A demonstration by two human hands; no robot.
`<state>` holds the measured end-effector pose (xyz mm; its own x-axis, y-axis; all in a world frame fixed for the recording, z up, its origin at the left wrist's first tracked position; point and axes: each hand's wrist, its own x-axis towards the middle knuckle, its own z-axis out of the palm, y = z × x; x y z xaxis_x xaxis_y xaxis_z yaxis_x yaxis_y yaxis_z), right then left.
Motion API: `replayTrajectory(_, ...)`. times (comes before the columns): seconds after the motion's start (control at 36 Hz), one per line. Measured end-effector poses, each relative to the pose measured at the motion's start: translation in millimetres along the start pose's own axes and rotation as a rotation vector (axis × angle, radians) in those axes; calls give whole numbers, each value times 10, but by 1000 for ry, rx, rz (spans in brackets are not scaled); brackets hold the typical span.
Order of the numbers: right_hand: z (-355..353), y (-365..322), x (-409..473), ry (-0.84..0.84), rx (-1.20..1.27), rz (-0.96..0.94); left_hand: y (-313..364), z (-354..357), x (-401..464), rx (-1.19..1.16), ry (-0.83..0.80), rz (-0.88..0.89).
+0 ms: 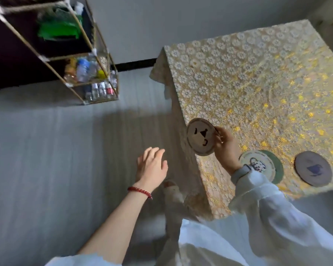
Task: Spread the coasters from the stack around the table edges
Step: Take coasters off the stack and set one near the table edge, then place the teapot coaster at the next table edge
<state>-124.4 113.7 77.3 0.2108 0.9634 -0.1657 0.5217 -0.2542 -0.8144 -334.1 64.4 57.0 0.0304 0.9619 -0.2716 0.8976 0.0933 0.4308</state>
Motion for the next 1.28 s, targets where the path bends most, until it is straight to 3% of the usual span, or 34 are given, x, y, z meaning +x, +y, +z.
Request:
replayTrajectory(0.28,231,-180,782,211,155,247,-29,-648,1352,127,-87,200)
replayTrajectory(0.47,476,-196,1277,266,52,384,-67,-817,2063,169,-220,309)
replayTrajectory(0.58,536,-161,1378,243,-96,557,-63,-759,2329,206,-334,376)
replayTrajectory(0.83,756,-12,1318,243,13,814,271,-456,2930,341,-535,644)
replayTrajectory(1.06,901,-156,1502,437,261,1006,617,-183,3458,515,-611,891)
replayTrajectory(1.28,1015,-96,1566,556,285,1081,793,140,3756,633,-651,1071)
